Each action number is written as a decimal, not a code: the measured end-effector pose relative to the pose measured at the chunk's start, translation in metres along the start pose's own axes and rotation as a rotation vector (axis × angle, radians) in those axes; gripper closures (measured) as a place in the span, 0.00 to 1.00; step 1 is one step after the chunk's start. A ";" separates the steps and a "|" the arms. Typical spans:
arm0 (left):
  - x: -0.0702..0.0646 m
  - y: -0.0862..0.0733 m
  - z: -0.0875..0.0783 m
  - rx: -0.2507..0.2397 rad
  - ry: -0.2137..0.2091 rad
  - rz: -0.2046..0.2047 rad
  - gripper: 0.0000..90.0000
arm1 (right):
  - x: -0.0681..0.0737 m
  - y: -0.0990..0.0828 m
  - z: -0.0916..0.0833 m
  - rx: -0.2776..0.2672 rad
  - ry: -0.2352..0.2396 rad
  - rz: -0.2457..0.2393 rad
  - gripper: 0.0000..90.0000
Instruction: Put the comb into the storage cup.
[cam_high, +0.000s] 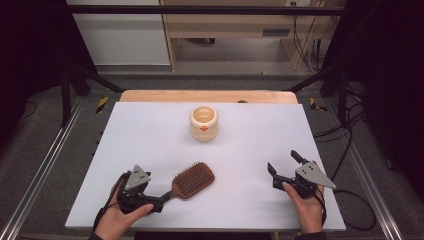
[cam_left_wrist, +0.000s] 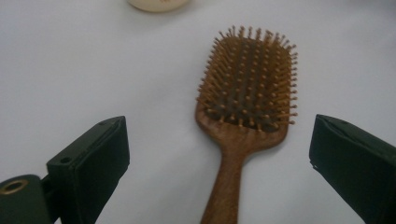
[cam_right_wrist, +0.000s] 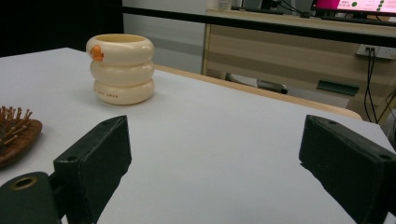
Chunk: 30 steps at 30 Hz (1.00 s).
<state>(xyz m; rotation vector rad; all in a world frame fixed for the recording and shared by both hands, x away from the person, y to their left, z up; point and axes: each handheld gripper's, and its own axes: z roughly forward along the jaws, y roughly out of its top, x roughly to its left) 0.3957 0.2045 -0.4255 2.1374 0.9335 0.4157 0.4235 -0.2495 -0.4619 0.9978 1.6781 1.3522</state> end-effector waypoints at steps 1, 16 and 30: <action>-0.003 0.002 0.002 0.016 -0.010 0.012 0.06 | 0.001 0.000 0.000 -0.002 -0.005 -0.011 0.10; -0.008 0.012 0.023 0.144 0.018 0.103 0.06 | 0.002 -0.002 -0.002 -0.011 -0.029 -0.025 0.10; 0.011 0.023 0.023 0.148 -0.032 0.014 0.08 | 0.001 -0.004 -0.001 0.000 -0.039 -0.016 0.10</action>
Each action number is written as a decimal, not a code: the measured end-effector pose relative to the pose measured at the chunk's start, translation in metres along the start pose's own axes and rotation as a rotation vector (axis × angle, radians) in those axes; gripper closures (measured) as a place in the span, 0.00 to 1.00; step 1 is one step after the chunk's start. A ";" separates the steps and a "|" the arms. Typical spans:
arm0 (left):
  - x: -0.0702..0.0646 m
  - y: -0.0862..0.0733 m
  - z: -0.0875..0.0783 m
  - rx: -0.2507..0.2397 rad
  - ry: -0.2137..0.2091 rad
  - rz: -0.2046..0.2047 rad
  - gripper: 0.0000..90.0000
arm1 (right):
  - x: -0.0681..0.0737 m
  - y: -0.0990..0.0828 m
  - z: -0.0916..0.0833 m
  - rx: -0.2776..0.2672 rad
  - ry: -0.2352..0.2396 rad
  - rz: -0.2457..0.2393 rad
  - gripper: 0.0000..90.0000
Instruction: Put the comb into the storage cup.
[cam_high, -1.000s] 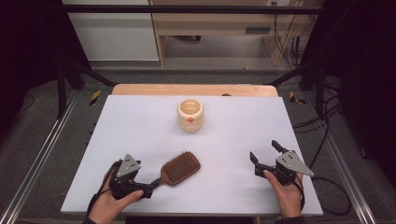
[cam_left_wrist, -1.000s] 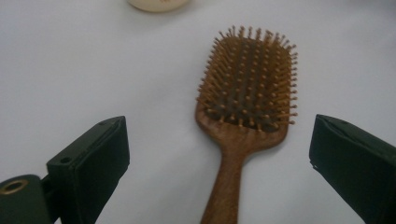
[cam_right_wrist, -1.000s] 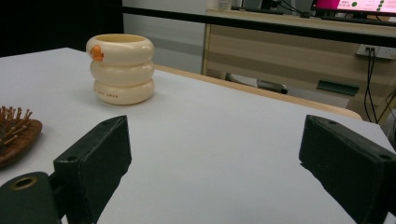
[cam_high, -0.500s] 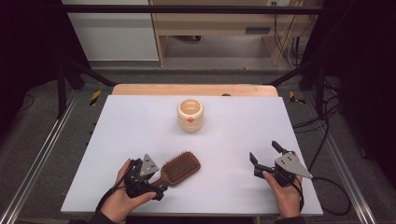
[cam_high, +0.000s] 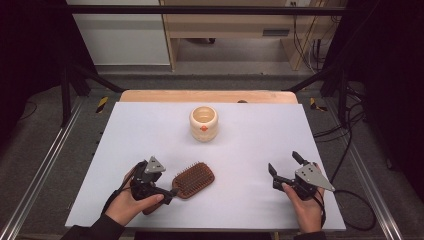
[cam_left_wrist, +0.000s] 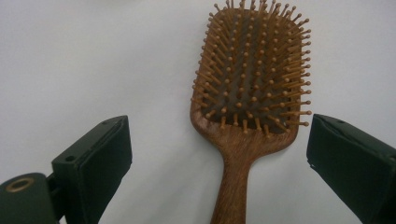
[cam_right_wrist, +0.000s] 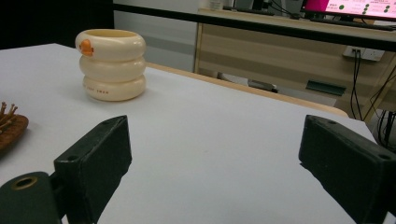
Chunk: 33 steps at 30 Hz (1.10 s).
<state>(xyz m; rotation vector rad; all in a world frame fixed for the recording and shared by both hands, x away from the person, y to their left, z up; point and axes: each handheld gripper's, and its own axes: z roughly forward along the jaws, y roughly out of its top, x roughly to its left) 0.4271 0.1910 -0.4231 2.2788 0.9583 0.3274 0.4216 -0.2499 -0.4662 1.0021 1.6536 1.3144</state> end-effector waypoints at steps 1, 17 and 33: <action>0.000 0.000 0.000 0.003 0.000 0.005 0.08 | 0.000 0.000 0.000 0.002 -0.001 -0.002 0.10; -0.008 0.009 0.004 0.089 -0.058 0.053 0.18 | 0.001 0.000 0.000 0.010 0.000 0.002 0.10; -0.006 0.005 0.016 0.186 -0.090 0.097 0.39 | 0.000 -0.001 0.001 0.018 0.008 0.007 0.10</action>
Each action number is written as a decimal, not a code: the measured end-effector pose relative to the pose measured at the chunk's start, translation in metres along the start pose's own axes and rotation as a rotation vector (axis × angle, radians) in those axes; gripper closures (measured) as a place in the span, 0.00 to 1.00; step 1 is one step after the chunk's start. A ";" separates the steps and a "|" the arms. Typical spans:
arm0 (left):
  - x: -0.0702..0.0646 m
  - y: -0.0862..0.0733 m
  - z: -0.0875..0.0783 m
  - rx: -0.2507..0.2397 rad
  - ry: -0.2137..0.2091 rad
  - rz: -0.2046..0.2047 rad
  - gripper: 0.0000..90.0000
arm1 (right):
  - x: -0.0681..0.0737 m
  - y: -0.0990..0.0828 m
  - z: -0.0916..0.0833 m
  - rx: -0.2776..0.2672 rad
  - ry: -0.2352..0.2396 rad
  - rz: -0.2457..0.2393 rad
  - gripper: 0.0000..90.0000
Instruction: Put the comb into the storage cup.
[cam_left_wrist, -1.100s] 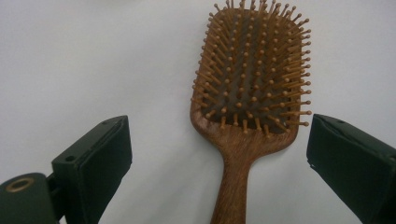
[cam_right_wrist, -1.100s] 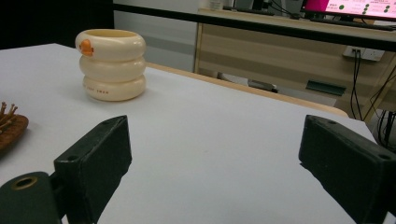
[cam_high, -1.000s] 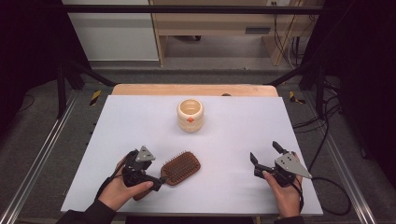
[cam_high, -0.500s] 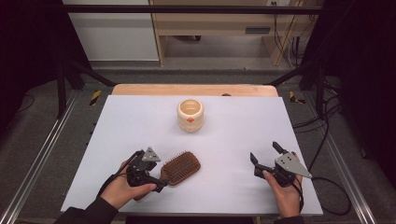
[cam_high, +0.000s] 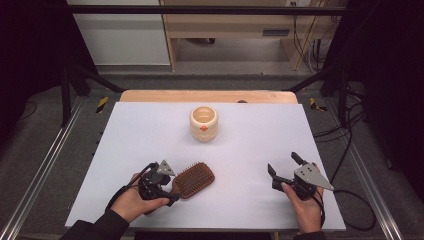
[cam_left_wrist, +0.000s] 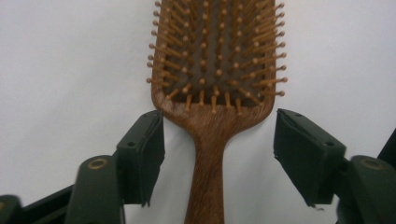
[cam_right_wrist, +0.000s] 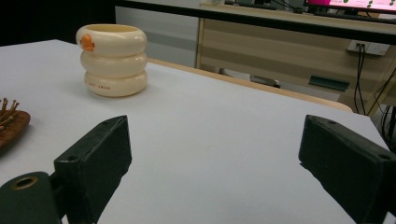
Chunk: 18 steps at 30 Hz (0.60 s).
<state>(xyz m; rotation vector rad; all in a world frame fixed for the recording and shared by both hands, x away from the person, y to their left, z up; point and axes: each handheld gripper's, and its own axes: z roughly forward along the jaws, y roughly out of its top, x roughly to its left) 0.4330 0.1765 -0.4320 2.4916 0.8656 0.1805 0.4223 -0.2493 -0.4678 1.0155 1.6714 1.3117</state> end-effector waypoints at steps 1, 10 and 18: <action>0.001 -0.001 0.001 0.007 -0.005 0.002 0.40 | 0.000 0.000 0.000 0.001 0.001 0.000 0.10; 0.003 -0.006 0.010 0.075 -0.008 0.024 0.53 | 0.001 0.000 0.000 0.005 0.005 0.003 0.10; 0.004 -0.008 0.015 0.110 -0.020 0.044 0.63 | 0.002 -0.001 0.001 0.010 0.012 0.002 0.11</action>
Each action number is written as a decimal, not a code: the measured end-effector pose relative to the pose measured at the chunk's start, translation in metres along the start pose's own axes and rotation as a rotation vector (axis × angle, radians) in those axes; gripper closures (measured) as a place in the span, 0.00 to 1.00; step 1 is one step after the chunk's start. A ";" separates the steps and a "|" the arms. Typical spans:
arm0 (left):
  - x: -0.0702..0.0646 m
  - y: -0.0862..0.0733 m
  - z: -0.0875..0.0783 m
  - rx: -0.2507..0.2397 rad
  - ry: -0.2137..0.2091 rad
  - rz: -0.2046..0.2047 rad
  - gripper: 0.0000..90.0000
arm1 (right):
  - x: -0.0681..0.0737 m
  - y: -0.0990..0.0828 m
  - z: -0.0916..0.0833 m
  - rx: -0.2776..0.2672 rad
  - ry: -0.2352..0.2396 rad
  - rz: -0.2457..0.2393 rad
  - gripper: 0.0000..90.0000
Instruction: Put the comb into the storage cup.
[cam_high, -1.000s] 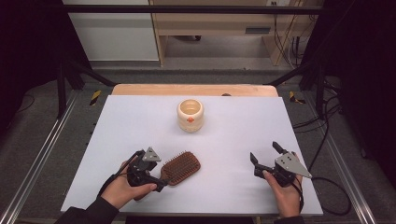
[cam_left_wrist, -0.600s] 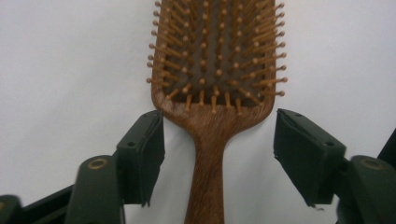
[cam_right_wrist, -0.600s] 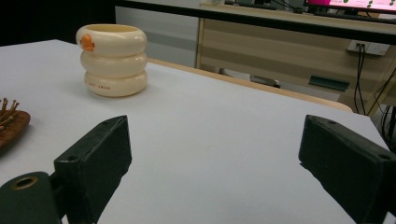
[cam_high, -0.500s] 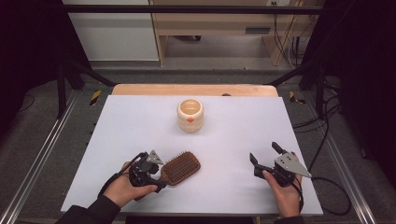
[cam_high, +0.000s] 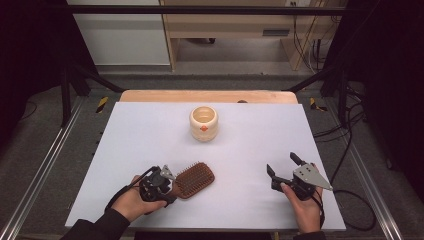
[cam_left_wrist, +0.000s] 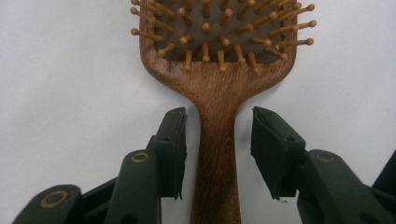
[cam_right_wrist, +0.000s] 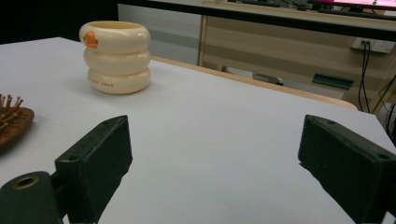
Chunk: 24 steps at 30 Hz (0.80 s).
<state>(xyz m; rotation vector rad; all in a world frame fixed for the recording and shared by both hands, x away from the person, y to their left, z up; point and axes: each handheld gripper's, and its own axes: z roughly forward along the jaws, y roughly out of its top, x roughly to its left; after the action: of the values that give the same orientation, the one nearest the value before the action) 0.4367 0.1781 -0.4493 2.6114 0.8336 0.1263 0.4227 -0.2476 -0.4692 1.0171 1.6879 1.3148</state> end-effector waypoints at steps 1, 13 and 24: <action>0.000 0.000 0.000 0.000 -0.002 0.001 0.63 | 0.000 0.000 0.000 0.001 0.000 0.000 0.11; -0.002 0.005 0.004 0.031 0.023 0.042 0.70 | 0.000 -0.001 0.001 0.008 0.008 0.012 0.11; -0.002 0.005 0.005 0.026 0.022 0.038 0.77 | 0.000 -0.001 0.001 0.010 0.012 0.021 0.11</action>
<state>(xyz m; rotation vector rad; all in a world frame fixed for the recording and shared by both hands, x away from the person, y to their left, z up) 0.4388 0.1711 -0.4516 2.6555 0.7978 0.1559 0.4233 -0.2471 -0.4706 1.0373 1.6986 1.3297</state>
